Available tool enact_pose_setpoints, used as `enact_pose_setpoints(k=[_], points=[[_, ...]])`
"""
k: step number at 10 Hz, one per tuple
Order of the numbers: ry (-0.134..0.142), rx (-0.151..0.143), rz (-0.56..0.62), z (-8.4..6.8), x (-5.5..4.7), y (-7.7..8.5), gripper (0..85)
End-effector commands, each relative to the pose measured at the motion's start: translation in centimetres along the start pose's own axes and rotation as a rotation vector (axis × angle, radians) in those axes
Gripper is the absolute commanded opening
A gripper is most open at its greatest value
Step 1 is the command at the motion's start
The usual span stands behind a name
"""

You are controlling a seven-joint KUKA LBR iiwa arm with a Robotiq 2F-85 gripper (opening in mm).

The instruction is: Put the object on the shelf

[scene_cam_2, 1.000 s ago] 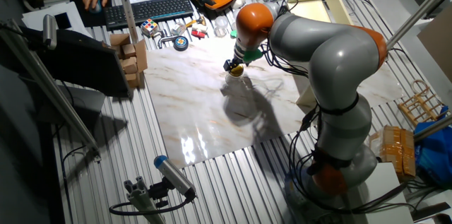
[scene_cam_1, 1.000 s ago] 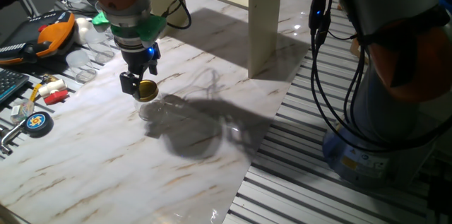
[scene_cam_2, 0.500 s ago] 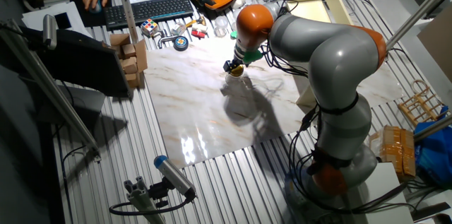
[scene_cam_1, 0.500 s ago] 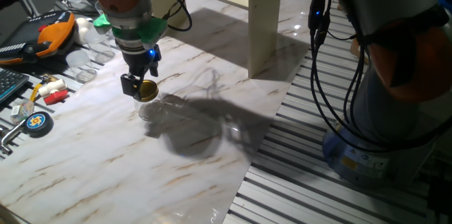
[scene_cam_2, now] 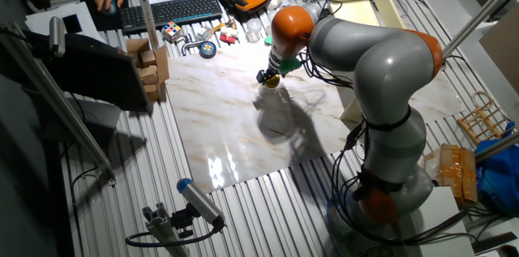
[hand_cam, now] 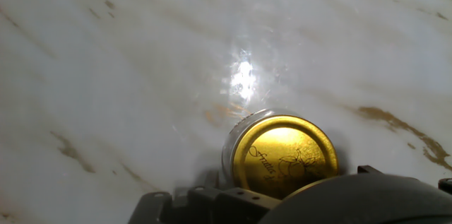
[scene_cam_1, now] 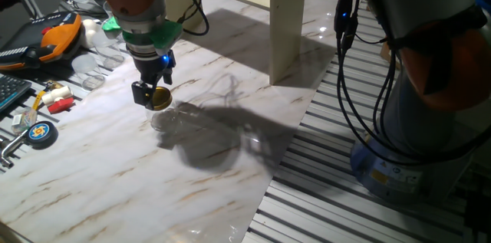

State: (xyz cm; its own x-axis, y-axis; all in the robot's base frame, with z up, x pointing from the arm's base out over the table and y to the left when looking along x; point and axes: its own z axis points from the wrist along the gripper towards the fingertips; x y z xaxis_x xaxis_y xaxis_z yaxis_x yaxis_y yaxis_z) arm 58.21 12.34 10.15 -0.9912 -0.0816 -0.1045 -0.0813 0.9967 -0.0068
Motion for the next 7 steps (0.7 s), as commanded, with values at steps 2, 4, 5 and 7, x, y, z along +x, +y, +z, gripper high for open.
enact_pose_setpoints(k=[2, 4, 5, 7], points=[[0.0, -0.002, 0.0, 0.09, 0.03, 0.0, 85.0], [0.0, -0.002, 0.0, 0.08, 0.02, 0.0, 85.0], [0.0, -0.002, 0.0, 0.08, 0.01, 0.0, 85.0], [-0.006, -0.003, 0.008, 0.08, 0.01, 0.0, 85.0]])
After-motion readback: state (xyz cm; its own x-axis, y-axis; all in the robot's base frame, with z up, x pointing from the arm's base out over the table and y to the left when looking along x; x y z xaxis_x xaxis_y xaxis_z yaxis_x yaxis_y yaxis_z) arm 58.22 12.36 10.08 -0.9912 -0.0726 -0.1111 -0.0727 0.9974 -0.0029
